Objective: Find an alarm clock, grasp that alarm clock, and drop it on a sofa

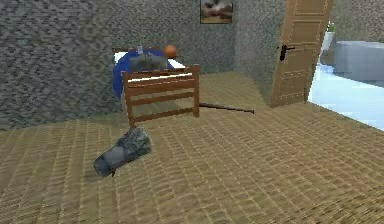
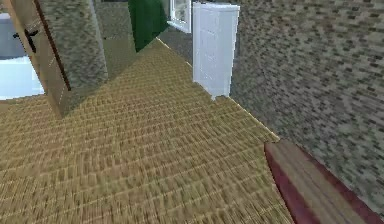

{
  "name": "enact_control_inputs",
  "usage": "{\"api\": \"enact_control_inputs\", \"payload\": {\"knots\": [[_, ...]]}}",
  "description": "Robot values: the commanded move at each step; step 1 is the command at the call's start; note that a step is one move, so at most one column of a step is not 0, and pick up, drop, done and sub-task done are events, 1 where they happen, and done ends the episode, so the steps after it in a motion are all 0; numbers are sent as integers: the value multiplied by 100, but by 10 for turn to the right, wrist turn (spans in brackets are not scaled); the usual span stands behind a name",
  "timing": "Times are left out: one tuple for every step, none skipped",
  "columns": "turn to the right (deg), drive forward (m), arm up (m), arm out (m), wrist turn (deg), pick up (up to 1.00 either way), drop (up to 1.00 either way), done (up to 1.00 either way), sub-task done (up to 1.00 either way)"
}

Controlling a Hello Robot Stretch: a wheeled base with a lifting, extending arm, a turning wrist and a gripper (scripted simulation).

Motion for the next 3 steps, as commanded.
{"api": "enact_control_inputs", "payload": {"knots": [[0,100,0,0,0,0,0,0,0],[-60,0,0,0,0,0,0,0,0],[0,45,0,0,0,0,0,0,0]]}}
